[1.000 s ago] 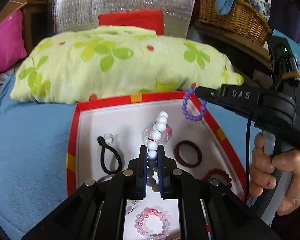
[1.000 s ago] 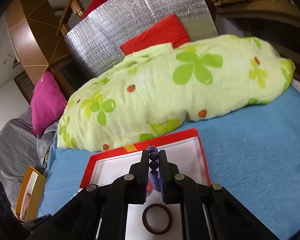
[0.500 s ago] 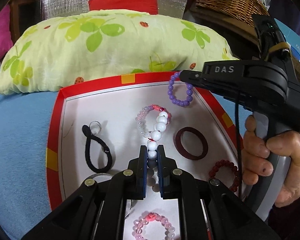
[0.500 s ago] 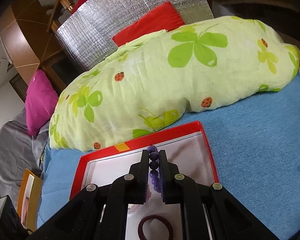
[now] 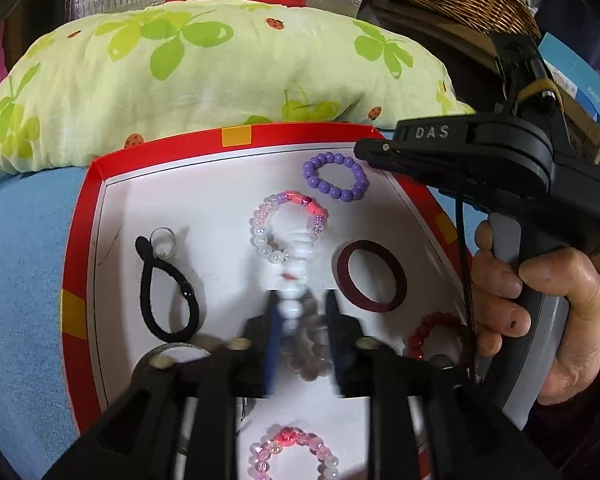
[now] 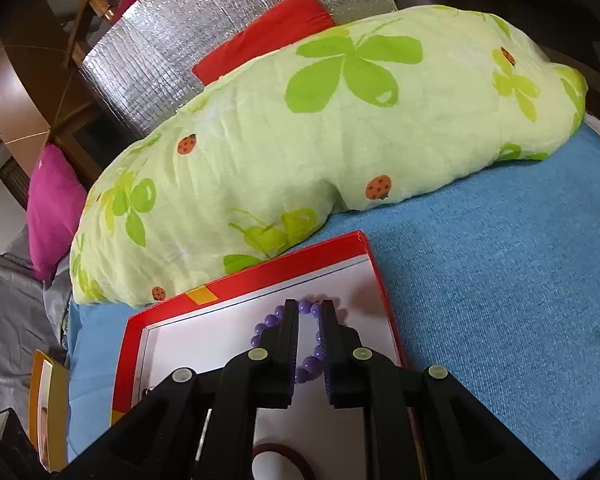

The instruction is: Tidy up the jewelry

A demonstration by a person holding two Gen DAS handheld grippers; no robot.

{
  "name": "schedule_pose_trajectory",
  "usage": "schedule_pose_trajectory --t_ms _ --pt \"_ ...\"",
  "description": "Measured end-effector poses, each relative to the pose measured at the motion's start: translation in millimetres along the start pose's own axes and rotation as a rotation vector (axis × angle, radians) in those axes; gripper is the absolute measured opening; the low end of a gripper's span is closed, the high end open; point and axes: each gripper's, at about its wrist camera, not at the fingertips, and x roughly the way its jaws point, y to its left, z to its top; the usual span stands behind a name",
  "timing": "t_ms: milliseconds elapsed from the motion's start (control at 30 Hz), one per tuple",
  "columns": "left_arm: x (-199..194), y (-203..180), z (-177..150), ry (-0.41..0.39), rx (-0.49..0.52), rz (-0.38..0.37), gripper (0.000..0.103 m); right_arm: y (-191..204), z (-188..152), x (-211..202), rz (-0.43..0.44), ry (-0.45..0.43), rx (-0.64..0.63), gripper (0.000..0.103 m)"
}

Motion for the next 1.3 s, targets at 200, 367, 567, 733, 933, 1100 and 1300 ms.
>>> schedule_pose_trajectory --t_ms 200,367,567,733,933,1100,1300 --pt "-21 0 -2 -0.036 -0.005 -0.019 0.054 1 -3 -16 -0.001 0.001 -0.005 0.014" --pt "-36 -2 -5 -0.066 0.015 0.049 0.065 8 -14 -40 -0.002 -0.016 -0.036 0.026" --pt "-60 9 -9 -0.161 -0.005 0.198 0.078 15 -35 -69 -0.036 -0.038 -0.118 0.044" --pt "-78 30 -14 -0.19 -0.113 0.261 0.083 26 -49 -93 -0.096 -0.062 -0.214 0.044" --pt "-95 42 -29 -0.186 -0.207 0.294 0.084 40 -68 -128 -0.103 -0.097 -0.281 0.046" --pt "-118 40 -50 -0.218 -0.223 0.337 0.084 48 -91 -156 -0.084 -0.115 -0.313 0.049" --pt "-144 27 -71 -0.254 -0.182 0.389 0.084 52 -125 -188 -0.08 -0.119 -0.34 0.05"
